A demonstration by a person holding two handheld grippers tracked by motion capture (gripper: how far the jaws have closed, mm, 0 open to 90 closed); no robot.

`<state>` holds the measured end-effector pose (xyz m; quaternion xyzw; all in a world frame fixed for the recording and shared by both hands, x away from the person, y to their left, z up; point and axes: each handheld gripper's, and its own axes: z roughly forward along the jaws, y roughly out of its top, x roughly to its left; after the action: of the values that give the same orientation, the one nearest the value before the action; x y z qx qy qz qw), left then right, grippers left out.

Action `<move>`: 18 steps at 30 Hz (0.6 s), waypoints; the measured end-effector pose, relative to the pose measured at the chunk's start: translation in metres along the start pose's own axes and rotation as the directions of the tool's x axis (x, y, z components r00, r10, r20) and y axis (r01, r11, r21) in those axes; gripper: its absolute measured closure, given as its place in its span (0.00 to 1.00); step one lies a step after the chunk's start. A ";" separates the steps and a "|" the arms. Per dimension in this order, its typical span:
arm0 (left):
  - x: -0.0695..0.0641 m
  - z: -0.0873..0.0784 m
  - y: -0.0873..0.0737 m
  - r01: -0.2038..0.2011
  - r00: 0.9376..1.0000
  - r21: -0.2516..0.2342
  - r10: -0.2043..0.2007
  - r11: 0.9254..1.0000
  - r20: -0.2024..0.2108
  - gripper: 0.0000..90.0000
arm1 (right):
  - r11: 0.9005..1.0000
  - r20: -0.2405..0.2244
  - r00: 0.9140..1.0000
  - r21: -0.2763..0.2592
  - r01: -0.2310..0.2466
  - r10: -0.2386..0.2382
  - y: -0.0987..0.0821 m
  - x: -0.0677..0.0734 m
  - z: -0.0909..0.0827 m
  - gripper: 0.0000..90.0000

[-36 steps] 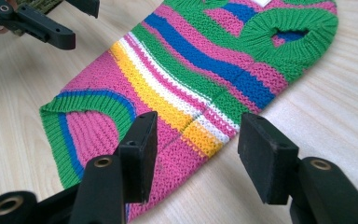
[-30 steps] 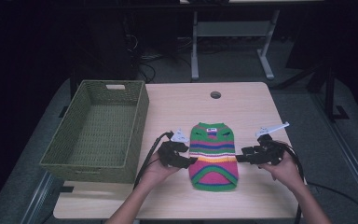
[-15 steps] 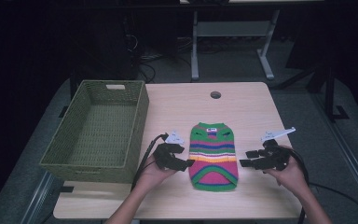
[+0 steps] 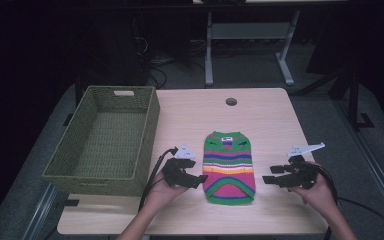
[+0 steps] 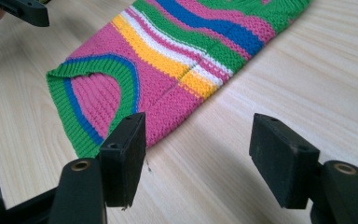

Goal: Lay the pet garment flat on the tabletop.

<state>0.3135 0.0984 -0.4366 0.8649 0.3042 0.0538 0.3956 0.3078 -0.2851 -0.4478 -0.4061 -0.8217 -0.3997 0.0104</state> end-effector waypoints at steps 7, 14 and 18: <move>-0.006 -0.001 -0.007 -0.011 1.000 0.014 0.011 1.000 0.003 0.32 | 1.000 0.004 1.000 -0.001 -0.008 0.008 -0.008 0.000 -0.004 0.39; -0.009 -0.007 -0.017 -0.005 1.000 0.010 0.005 1.000 0.010 0.31 | 1.000 0.006 1.000 -0.005 -0.014 0.014 -0.018 0.000 -0.004 0.39; -0.011 -0.013 -0.023 -0.003 1.000 0.004 0.003 1.000 0.004 0.31 | 0.999 0.012 1.000 -0.026 -0.021 0.021 -0.026 0.002 -0.007 0.37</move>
<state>0.2892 0.1122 -0.4430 0.8664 0.3021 0.0519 0.3943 0.2868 -0.2979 -0.4589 -0.4174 -0.8121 -0.4078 0.0041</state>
